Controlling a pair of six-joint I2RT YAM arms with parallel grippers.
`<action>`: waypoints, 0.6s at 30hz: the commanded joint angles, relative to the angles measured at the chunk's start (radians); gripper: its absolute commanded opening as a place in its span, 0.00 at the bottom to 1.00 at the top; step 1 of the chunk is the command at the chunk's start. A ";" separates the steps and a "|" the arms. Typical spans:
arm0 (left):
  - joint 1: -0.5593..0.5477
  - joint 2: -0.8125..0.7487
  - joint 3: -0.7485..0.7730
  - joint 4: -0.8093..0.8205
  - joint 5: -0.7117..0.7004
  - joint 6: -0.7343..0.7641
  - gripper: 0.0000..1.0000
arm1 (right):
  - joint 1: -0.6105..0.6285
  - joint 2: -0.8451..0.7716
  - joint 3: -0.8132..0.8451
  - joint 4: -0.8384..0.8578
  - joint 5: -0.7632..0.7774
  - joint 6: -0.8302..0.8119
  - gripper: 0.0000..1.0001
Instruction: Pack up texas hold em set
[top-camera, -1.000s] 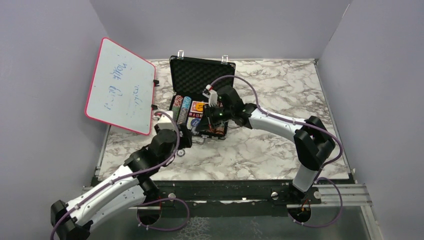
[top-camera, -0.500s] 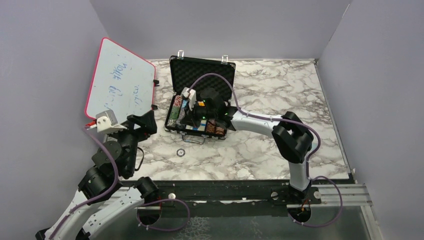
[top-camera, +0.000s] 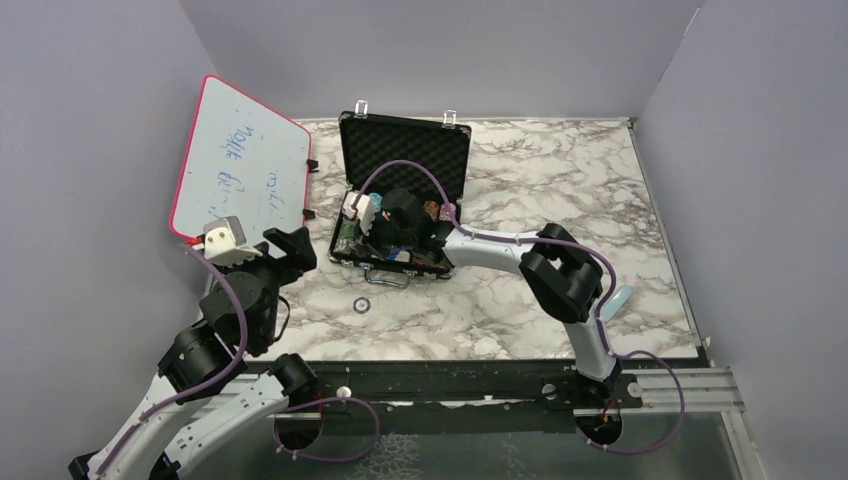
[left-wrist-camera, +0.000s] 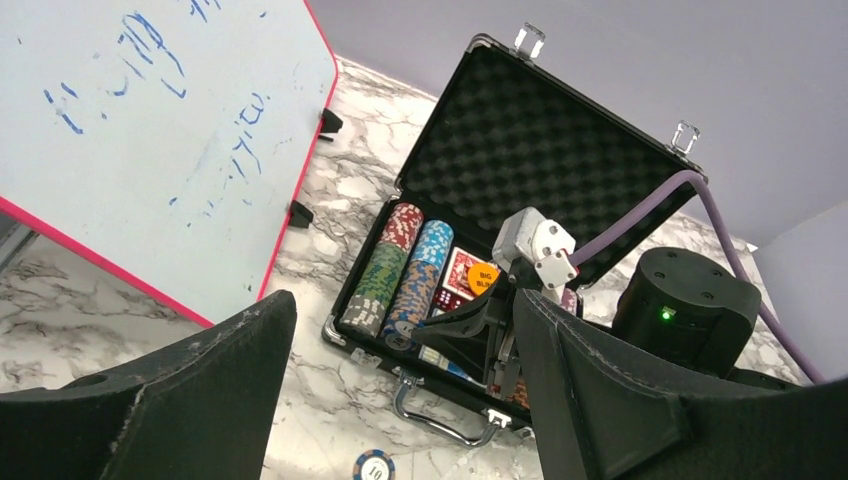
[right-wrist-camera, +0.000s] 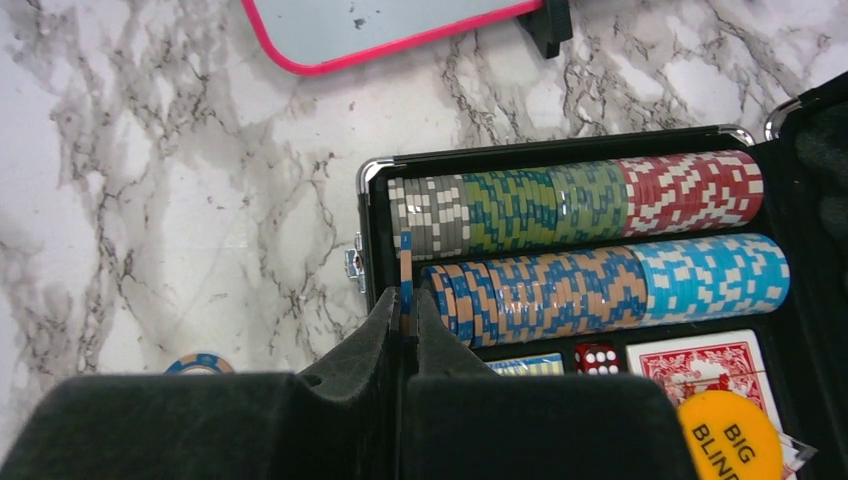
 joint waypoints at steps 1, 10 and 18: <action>0.000 0.000 -0.012 -0.022 -0.025 -0.032 0.82 | 0.010 0.026 0.022 -0.005 0.075 -0.074 0.05; 0.001 0.026 -0.010 -0.032 -0.017 -0.054 0.82 | 0.010 0.041 0.040 -0.041 0.037 -0.083 0.07; 0.000 0.051 -0.009 -0.048 -0.007 -0.068 0.82 | 0.010 0.059 0.054 -0.051 0.085 -0.070 0.18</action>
